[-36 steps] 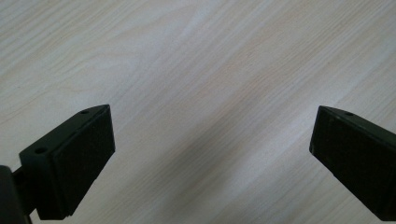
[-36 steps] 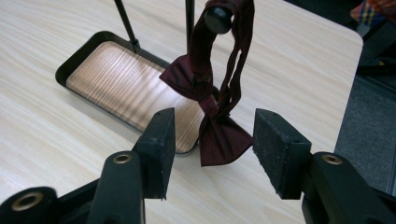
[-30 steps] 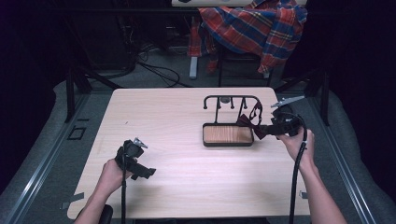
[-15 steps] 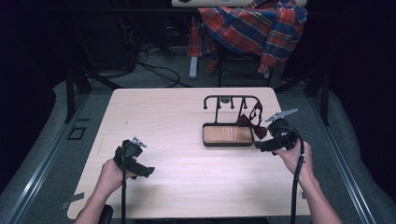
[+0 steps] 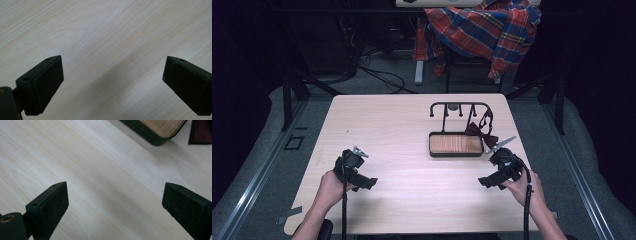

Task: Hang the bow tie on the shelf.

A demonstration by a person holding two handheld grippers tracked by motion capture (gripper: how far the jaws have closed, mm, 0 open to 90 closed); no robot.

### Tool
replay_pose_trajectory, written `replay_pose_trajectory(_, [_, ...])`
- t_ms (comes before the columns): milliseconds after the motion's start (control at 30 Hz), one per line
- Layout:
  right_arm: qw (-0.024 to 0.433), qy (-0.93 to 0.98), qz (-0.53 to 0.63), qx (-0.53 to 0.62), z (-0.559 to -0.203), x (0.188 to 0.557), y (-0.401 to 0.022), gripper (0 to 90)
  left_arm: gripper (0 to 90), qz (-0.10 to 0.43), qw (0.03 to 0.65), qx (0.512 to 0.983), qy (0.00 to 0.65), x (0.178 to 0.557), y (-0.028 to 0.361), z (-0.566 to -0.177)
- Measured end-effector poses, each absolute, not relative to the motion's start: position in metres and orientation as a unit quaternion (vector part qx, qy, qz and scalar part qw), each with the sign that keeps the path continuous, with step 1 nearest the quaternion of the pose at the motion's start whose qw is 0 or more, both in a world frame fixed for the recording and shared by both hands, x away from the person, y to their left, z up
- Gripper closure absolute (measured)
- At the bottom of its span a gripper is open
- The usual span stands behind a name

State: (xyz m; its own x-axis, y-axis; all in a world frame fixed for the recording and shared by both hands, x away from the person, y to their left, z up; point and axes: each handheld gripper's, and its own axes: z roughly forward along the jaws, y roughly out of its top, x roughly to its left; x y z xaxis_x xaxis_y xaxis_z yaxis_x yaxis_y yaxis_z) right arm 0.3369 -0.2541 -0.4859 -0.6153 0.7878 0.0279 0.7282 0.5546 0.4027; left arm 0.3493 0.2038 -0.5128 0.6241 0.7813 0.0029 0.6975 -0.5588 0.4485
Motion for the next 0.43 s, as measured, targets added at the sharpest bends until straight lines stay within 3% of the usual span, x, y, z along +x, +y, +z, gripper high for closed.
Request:
replay_pose_trajectory(233, [0.042,0.885,0.171,0.432,-0.504,0.342,-0.260,6.1,1.2,0.100,0.209,0.881,0.414,0.349,0.201,-0.513])
replay_pose_trajectory(433, [0.057,0.875,0.182,0.445,-0.500,0.350,-0.271,12.8,1.1,0.099,0.209,0.876,0.422,0.350,0.205,-0.513])
